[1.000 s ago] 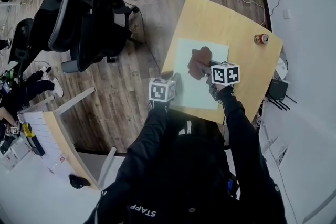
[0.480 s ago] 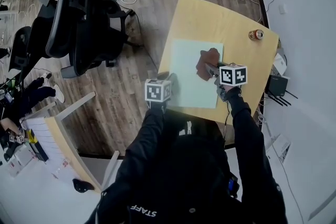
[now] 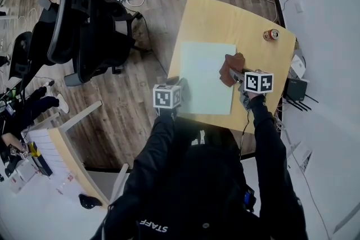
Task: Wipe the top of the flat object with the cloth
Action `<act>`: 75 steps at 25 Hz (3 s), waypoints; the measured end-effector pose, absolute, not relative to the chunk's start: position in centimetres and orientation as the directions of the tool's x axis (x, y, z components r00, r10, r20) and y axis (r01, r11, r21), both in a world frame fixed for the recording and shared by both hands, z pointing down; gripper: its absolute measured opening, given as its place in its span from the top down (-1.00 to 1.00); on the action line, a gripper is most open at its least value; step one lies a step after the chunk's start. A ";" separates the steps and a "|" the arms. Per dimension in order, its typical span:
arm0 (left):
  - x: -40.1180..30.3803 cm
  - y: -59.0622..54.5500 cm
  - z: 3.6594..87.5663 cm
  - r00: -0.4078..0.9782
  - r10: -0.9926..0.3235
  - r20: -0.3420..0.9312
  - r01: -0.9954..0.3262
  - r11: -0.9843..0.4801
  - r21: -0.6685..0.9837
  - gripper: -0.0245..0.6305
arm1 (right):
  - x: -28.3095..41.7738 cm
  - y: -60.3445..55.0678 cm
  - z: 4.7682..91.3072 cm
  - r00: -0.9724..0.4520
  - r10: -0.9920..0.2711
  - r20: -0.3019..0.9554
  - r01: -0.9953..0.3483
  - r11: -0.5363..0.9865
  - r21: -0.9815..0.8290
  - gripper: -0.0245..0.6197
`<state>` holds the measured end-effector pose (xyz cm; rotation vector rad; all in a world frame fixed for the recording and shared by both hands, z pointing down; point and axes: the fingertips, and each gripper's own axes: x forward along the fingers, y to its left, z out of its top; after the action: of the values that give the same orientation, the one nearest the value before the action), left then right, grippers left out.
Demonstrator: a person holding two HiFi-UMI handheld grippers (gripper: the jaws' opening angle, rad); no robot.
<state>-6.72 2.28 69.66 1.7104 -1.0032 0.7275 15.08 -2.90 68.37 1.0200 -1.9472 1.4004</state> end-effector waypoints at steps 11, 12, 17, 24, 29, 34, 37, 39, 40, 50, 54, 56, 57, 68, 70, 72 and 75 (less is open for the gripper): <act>-6.7 2.3 69.7 0.504 -0.288 0.814 -0.864 -0.167 0.475 0.60 | 5.1 -2.3 60.4 -0.788 -0.203 0.581 -0.615 0.305 -0.727 0.60; -6.7 2.3 69.6 0.507 -0.288 0.812 -0.862 -0.168 0.478 0.60 | 3.9 -2.1 60.2 -0.800 -0.184 0.571 -0.598 0.318 -0.736 0.59; -6.7 2.3 69.9 0.523 -0.287 0.803 -0.852 -0.169 0.495 0.60 | -1.3 -0.8 61.5 -0.838 -0.084 0.540 -0.534 0.329 -0.779 0.60; -6.7 2.3 69.8 0.529 -0.284 0.800 -0.849 -0.176 0.499 0.60 | -4.1 0.4 66.1 -0.812 0.002 0.584 -0.557 0.297 -0.775 0.60; -6.9 2.2 69.8 0.528 -0.285 0.800 -0.849 -0.177 0.497 0.60 | -3.7 0.8 68.2 -0.759 0.009 0.651 -0.616 0.312 -0.723 0.60; -7.1 2.2 69.8 0.525 -0.282 0.803 -0.851 -0.178 0.494 0.60 | -2.8 0.9 68.2 -0.741 -0.009 0.671 -0.640 0.312 -0.702 0.60; -7.2 2.3 69.7 0.523 -0.281 0.804 -0.852 -0.180 0.491 0.60 | -1.7 1.0 68.2 -0.732 -0.024 0.680 -0.654 0.303 -0.693 0.60; -7.2 2.3 69.8 0.522 -0.279 0.806 -0.853 -0.181 0.490 0.60 | -0.8 1.0 68.2 -0.728 -0.037 0.684 -0.663 0.291 -0.690 0.60; -7.2 2.3 69.8 0.521 -0.278 0.807 -0.854 -0.182 0.488 0.60 | -0.3 1.0 68.2 -0.726 -0.043 0.686 -0.667 0.285 -0.688 0.60; -7.0 2.2 69.8 0.511 -0.271 0.816 -0.859 -0.190 0.475 0.60 | 5.7 1.4 68.3 -0.696 -0.095 0.712 -0.709 0.244 -0.661 0.60; -6.9 2.3 69.7 0.506 -0.279 0.816 -0.862 -0.191 0.469 0.60 | 7.8 1.8 68.2 -0.677 -0.104 0.728 -0.727 0.248 -0.641 0.60; -6.8 2.2 69.7 0.507 -0.280 0.815 -0.861 -0.193 0.470 0.60 | 9.0 2.0 68.3 -0.669 -0.106 0.735 -0.734 0.251 -0.632 0.60; -6.7 2.2 69.7 0.508 -0.278 0.815 -0.861 -0.193 0.470 0.60 | 9.6 2.2 68.4 -0.668 -0.108 0.736 -0.735 0.249 -0.630 0.60; -6.8 2.3 69.9 0.515 -0.261 0.816 -0.856 -0.199 0.476 0.59 | 12.8 2.3 66.9 -0.650 -0.165 0.742 -0.758 0.216 -0.616 0.60; -6.8 2.3 69.9 0.521 -0.260 0.813 -0.853 -0.196 0.484 0.59 | 11.4 2.1 64.7 -0.705 -0.199 0.680 -0.709 0.203 -0.676 0.60; -6.8 2.4 69.9 0.528 -0.256 0.810 -0.849 -0.191 0.493 0.59 | 9.5 2.0 62.8 -0.750 -0.218 0.624 -0.660 0.200 -0.724 0.60; -6.9 2.5 70.0 0.535 -0.247 0.808 -0.845 -0.187 0.501 0.59 | 6.3 2.4 61.3 -0.796 -0.213 0.567 -0.604 0.210 -0.769 0.60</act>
<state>-6.86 2.46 69.97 1.7159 -0.9229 0.7059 6.25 2.39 61.26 0.7639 -2.1525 1.6119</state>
